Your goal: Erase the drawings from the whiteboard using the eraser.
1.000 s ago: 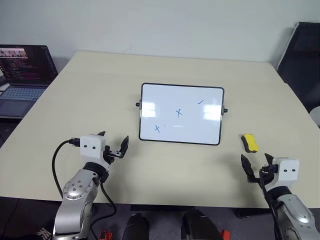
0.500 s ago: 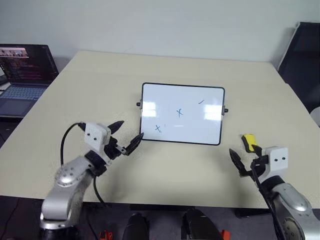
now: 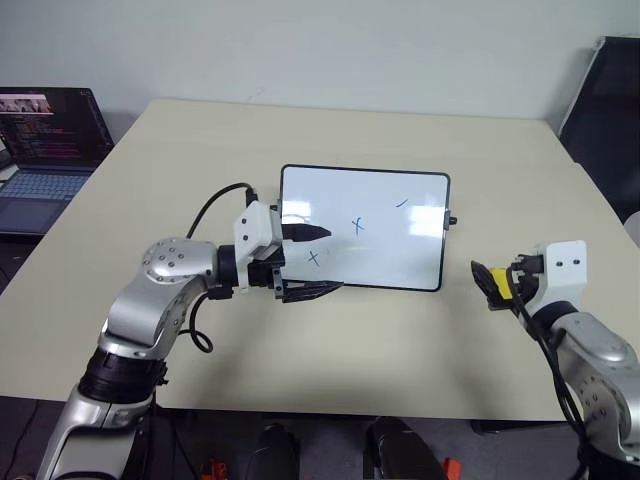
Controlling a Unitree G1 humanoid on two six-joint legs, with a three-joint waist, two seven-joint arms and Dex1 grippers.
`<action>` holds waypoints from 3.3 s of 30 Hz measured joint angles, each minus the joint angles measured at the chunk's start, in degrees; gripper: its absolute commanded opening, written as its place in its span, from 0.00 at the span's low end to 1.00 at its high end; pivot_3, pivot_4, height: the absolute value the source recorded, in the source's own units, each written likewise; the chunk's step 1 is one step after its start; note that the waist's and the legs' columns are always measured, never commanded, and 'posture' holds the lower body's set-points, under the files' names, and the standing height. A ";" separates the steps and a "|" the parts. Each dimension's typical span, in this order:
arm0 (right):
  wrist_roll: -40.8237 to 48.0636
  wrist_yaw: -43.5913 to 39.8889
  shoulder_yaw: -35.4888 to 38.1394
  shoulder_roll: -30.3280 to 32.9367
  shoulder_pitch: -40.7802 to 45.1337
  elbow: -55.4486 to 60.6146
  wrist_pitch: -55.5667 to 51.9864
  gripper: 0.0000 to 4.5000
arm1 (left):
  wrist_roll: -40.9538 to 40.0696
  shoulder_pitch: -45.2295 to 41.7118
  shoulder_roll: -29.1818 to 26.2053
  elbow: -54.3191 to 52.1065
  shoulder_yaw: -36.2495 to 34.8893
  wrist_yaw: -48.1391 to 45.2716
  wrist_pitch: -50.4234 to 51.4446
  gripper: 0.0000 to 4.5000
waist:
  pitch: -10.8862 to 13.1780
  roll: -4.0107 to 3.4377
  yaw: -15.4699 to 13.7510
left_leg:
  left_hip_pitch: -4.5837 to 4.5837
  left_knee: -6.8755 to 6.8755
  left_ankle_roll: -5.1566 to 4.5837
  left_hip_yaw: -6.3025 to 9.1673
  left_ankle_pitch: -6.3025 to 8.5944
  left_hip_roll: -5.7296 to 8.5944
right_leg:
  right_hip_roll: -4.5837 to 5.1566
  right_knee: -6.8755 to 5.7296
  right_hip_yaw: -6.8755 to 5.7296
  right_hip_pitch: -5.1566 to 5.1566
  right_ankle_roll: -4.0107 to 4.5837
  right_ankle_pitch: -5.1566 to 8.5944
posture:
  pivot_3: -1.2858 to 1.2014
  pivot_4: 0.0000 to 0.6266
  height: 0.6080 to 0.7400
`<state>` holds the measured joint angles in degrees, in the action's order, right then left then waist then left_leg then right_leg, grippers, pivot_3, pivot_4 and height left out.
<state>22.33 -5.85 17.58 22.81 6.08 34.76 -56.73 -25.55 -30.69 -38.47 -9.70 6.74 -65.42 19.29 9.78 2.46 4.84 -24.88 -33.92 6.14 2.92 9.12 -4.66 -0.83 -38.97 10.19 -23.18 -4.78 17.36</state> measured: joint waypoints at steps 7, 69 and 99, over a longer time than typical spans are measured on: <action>-1.23 0.93 0.13 -0.41 2.12 -7.58 -1.23 1.00 | 1.08 -4.80 2.34 4.04 1.88 -4.08 -2.65 1.00 | 0.04 -0.06 -0.01 | -0.01 -0.01 -0.01 0.00 0.00 0.01 | 0.01 -0.01 0.00 0.00 -0.23 -0.10 | 0.52 0.24 1.00; -11.70 -4.01 -24.77 -0.56 22.74 -11.91 5.50 0.29 | 7.07 -2.74 5.95 2.01 -1.88 17.43 7.33 1.00 | 0.14 -0.24 0.03 | -0.03 -0.03 -0.03 0.03 -0.03 0.02 | 0.00 -0.02 -0.01 0.00 -0.39 -0.18 | 0.52 0.24 1.00; -23.46 -13.78 -31.87 1.71 27.12 -23.27 13.94 0.29 | 7.25 0.23 4.70 -1.39 -2.06 17.30 8.87 1.00 | 0.14 -0.24 0.23 | -0.01 -0.10 -0.06 0.04 -0.06 0.01 | -0.01 -0.05 -0.01 0.03 -0.46 -0.26 | 0.52 0.24 1.00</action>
<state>-1.13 -19.63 -14.29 24.52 33.20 11.48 -42.79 -18.30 -30.46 -33.77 -11.09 4.67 -48.12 28.16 9.92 2.21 5.07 -24.89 -34.02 6.08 2.95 9.06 -4.65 -0.84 -39.02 10.18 -23.15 -5.24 17.10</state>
